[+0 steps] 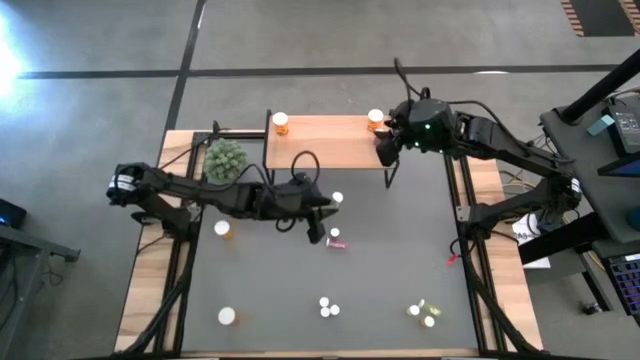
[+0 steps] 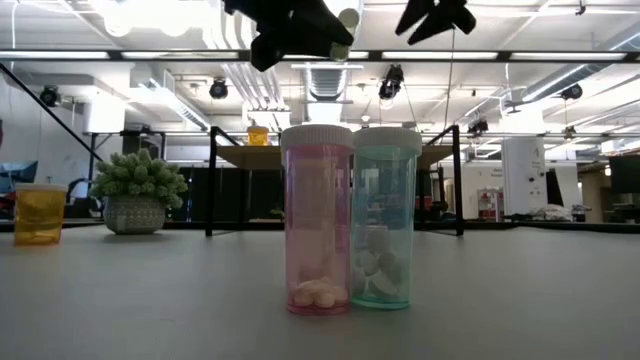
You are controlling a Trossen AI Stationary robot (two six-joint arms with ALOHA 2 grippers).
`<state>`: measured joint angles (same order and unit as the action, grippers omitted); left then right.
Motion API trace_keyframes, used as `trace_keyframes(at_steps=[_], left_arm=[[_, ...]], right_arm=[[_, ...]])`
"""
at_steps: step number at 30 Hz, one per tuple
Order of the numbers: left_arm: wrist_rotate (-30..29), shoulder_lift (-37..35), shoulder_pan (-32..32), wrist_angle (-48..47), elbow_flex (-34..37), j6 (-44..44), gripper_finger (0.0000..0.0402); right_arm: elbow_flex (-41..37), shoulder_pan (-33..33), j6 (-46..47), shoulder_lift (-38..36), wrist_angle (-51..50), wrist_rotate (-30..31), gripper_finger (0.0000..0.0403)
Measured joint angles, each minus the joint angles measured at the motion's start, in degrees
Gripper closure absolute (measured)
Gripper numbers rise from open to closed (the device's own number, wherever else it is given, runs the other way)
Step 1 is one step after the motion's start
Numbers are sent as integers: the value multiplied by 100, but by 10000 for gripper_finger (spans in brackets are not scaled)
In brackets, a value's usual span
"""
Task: Pick and place medicine bottles onto shelf by color
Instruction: Put the small yellow pill bottle on the shelf
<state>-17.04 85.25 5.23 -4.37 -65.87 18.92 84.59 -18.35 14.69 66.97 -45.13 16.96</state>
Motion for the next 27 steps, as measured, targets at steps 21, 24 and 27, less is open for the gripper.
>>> trace_keyframes(at_steps=[21, 24, 27], left_arm=[[1105, 11, -765, 4, -234, -1231, 317], [1292, 11, -823, -293, -243, -1233, 317], [1414, 11, -870, -442, -242, -1191, 317]], right_arm=[[12, 48, 3222, 697, 408, -3791, 218], [67, 81, 2965, 802, 417, -4150, 218], [166, 134, 2688, 881, 480, -4137, 218]])
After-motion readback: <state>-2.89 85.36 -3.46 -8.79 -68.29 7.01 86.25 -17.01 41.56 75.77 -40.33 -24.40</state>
